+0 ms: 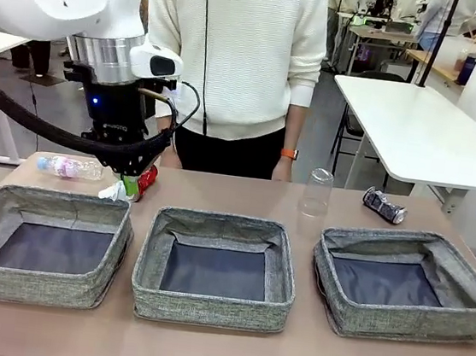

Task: Sort the waste into the appropriate baskets.
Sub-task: Pick up the waste item pointed out by the person.

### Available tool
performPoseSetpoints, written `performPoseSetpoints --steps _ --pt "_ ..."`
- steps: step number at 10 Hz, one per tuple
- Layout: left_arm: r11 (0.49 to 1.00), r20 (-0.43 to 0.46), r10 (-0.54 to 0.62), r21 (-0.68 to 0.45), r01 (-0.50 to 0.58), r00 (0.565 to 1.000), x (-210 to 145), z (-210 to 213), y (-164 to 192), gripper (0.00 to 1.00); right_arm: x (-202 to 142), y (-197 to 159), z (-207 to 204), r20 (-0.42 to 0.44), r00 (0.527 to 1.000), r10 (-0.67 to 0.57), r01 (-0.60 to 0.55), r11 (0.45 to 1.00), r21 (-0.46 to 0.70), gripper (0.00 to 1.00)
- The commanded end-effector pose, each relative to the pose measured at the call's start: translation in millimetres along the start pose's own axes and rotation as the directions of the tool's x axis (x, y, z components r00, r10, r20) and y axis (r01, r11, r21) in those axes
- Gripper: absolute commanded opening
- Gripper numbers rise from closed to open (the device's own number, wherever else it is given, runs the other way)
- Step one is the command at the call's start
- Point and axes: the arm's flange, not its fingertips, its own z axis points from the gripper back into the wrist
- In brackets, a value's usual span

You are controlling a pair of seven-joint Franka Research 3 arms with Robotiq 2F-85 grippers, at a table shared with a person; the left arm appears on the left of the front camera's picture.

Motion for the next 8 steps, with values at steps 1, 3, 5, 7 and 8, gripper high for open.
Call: performPoseSetpoints --steps 1,3,5,7,8 --pt "1.000 -0.055 0.005 -0.020 -0.006 0.998 8 -2 -2 0.00 1 1 -2 0.013 1.000 0.026 -0.026 0.999 0.019 1.00" --pt "0.999 -0.039 0.038 -0.006 -0.038 0.998 18 -12 -28 0.04 1 1 -2 0.013 1.000 0.026 -0.026 0.999 0.019 1.00" --pt "0.984 -0.044 0.124 0.131 -0.117 0.991 45 79 -112 0.04 1 1 -2 0.013 1.000 0.026 -0.026 0.999 0.019 1.00" --pt "0.976 -0.050 0.207 0.080 -0.202 0.977 60 153 -182 0.04 1 1 -2 0.013 1.000 0.026 -0.026 0.999 0.019 1.00" --pt "0.977 -0.068 0.195 0.099 -0.188 0.978 61 175 -196 0.04 1 1 -2 0.013 1.000 0.026 -0.026 0.999 0.019 1.00"
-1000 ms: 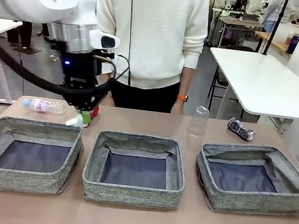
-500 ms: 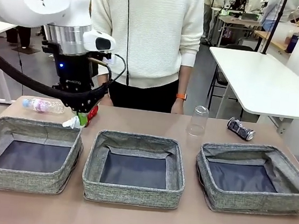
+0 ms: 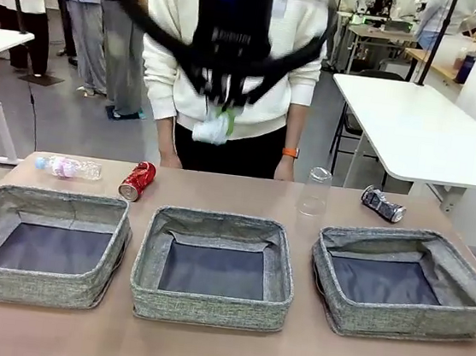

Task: Sort the waste into the appropriate baskets.
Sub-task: Pick up the waste item pointed out by the person.

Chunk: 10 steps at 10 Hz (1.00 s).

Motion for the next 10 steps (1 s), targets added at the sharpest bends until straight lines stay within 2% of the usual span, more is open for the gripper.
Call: performPoseSetpoints --steps 1,2,4,6,7,8,10 --pt "0.999 -0.055 -0.015 0.040 0.018 0.998 35 50 -24 0.04 1 1 -1 0.014 1.000 0.026 -0.026 0.999 0.020 1.00" --pt "0.999 -0.059 0.001 0.036 0.001 0.998 28 61 -13 0.04 1 1 -1 0.014 1.000 0.026 -0.026 0.999 0.020 1.00" --pt "1.000 0.005 0.003 -0.013 -0.003 1.000 9 80 6 0.04 1 1 -1 0.014 1.000 0.026 -0.026 0.999 0.020 1.00" --pt "1.000 0.068 0.018 -0.020 -0.017 0.998 6 81 11 0.04 1 1 -1 0.014 1.000 0.026 -0.026 0.999 0.020 1.00" --pt "0.999 0.070 0.017 -0.046 -0.014 0.997 10 75 12 0.04 1 1 -1 0.014 1.000 0.026 -0.026 0.999 0.020 1.00" --pt "0.999 0.022 0.008 -0.033 -0.008 1.000 6 87 10 0.04 1 1 -1 0.014 1.000 0.026 -0.026 0.999 0.020 1.00" --pt "0.999 0.022 0.008 -0.033 -0.008 1.000 6 87 10 0.04 1 1 -1 0.014 1.000 0.026 -0.026 0.999 0.020 1.00"
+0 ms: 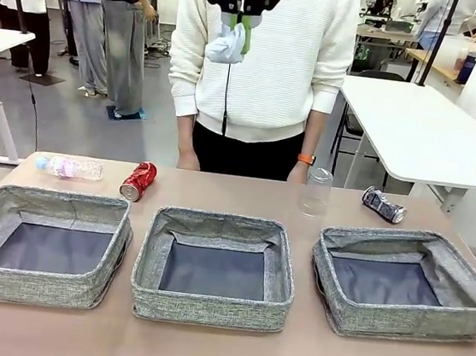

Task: Sort the waste into the appropriate baskets.
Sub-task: Pick up the waste item pointed out by the person, then place the picked waste into the Fabric basket indicated by the person.

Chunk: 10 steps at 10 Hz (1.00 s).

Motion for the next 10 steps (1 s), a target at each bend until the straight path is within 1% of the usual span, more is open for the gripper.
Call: performPoseSetpoints --steps 1,10 --pt "1.000 -0.009 0.000 0.006 0.000 1.000 -1.1 2.3 2.2 0.04 1.4 0.5 -1.3 0.014 1.000 0.026 -0.026 0.999 0.020 1.00" --pt "1.000 -0.009 0.000 0.006 0.000 1.000 -1.1 2.3 2.2 0.04 1.4 0.5 -1.3 0.014 1.000 0.026 -0.026 0.999 0.020 1.00"
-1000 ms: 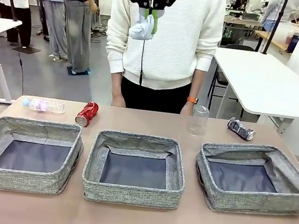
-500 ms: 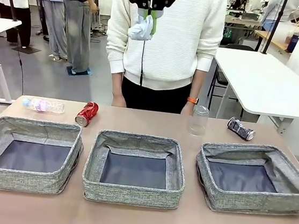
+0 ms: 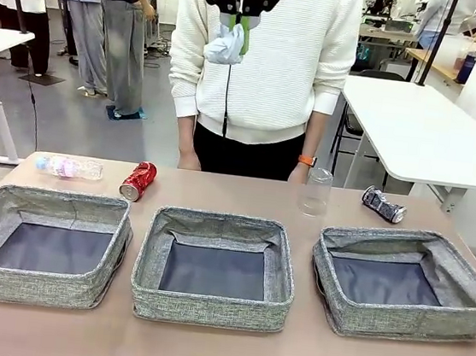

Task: Sort the waste into the appropriate baskets.
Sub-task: Place the picked waste into the Fabric basket indicated by the person.

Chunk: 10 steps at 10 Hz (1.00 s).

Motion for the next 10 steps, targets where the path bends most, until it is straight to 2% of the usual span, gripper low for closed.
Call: performPoseSetpoints --steps 1,10 --pt "1.000 -0.007 0.000 0.004 0.000 1.000 -1.0 2.6 2.1 0.04 1.4 0.5 -1.3 0.014 1.000 0.026 -0.026 0.999 0.020 1.00" --pt "1.000 -0.007 0.000 0.004 0.000 1.000 -1.0 2.6 2.1 0.04 1.4 0.5 -1.3 0.014 1.000 0.026 -0.026 0.999 0.020 1.00"
